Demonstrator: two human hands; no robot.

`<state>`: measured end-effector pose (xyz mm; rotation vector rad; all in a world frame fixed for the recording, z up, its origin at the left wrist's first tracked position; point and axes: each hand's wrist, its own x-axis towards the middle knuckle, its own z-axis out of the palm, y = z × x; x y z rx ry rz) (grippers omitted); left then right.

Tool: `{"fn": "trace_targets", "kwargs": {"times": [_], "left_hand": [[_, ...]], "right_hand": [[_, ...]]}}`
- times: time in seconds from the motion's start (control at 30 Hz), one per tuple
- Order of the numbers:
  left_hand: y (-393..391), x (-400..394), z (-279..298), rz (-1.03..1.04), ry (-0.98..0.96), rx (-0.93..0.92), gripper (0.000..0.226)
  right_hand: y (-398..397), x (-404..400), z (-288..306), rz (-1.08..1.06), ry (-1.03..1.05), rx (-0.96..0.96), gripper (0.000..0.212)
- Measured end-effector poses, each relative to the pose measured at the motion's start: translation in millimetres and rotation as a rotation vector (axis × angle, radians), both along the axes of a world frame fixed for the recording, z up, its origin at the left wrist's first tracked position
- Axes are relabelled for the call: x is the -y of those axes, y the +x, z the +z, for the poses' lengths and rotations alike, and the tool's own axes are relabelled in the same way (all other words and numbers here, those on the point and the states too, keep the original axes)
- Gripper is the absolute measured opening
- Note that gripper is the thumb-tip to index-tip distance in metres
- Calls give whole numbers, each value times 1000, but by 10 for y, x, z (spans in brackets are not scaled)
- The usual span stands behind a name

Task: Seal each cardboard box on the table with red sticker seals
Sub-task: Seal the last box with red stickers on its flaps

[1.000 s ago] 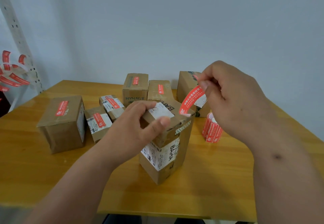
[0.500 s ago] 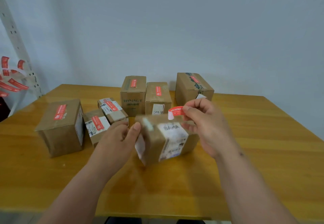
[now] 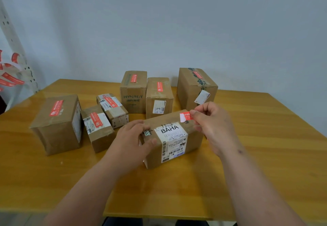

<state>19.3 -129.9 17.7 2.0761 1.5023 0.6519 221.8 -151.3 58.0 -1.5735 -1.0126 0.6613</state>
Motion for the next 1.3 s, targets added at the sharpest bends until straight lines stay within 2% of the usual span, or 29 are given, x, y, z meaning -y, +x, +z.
{"fn": "trace_targets", "kwargs": {"times": [0.1,0.2,0.33,0.4,0.5,0.53,0.6,0.67,0.73,0.93,1.0,1.17,1.3], "left_hand": [[-23,-10,13,-24,-42,71,44],[-8,-18,41,5,25,74,39],[89,-40,146,58,38,215,10],[149,-81,198,76,38,226,28],[252,-157,221,80,50,85,54],[282,-176,213,78,52,34,54],[324,-210,185,76,57,-8,41],[339,-251,134,78,70,-4,26],[345,-289,80,84,69,18,23],[380,-322,58,94,60,81,63],[383,-320,66,84,59,84,64],[392,-297,45,99,35,174,51],[403,-298,27,77,63,109,64]], "right_hand": [[15,-41,-21,-1,-21,83,10],[14,-65,-11,29,-52,201,9],[-42,-157,-40,70,-103,333,12],[-81,-213,-57,78,-129,399,13],[-97,-255,-72,80,-153,479,13],[-100,-262,-71,81,-155,490,13],[-102,-275,-71,83,-165,495,13],[-100,-276,-73,86,-176,496,14],[-101,-266,-80,92,-180,501,14],[-107,-247,-90,91,-163,492,13],[-100,-245,-82,92,-166,477,13],[-73,-251,-117,85,-162,497,14],[-74,-255,-125,83,-162,494,14]]}}
